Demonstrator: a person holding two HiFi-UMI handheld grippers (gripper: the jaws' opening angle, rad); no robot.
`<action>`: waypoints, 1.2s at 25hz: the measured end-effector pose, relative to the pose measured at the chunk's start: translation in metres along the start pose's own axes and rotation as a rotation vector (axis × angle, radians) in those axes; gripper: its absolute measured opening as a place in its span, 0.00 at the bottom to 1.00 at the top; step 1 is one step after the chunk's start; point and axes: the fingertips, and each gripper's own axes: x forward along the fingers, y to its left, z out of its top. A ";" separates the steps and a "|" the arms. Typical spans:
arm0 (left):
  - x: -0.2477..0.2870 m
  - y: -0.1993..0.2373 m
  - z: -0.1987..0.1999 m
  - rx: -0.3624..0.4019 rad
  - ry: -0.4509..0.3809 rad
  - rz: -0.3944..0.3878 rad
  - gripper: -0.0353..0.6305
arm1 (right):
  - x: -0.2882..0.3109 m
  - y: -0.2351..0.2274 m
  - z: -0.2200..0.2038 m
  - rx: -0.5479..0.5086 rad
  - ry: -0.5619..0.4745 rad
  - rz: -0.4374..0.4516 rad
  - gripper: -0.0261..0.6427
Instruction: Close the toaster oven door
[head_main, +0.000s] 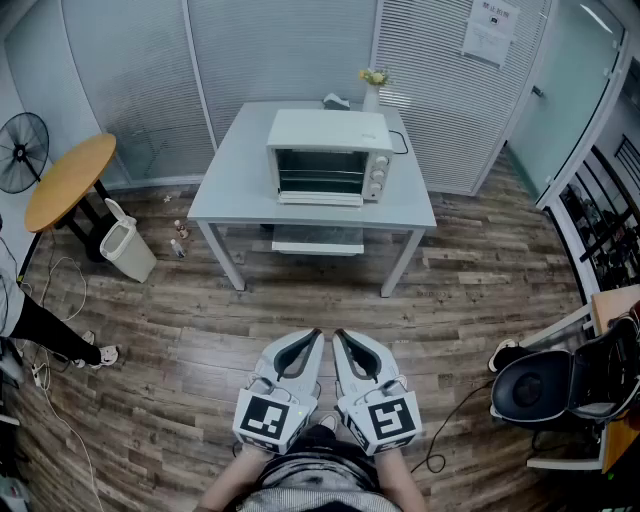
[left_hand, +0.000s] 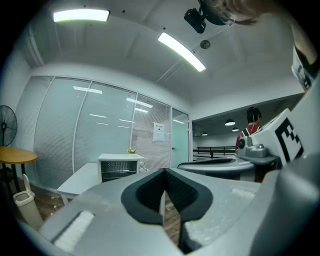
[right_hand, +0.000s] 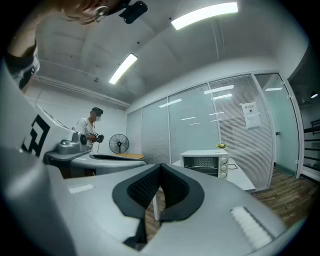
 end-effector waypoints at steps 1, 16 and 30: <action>0.002 -0.001 0.002 -0.023 -0.004 0.006 0.06 | 0.000 -0.001 0.002 0.003 -0.010 0.002 0.04; 0.012 0.001 0.000 -0.011 0.002 0.026 0.21 | -0.001 -0.016 0.001 0.023 -0.023 -0.003 0.14; 0.024 0.003 -0.004 -0.053 -0.001 0.034 0.21 | 0.009 -0.027 -0.008 0.039 -0.003 0.028 0.15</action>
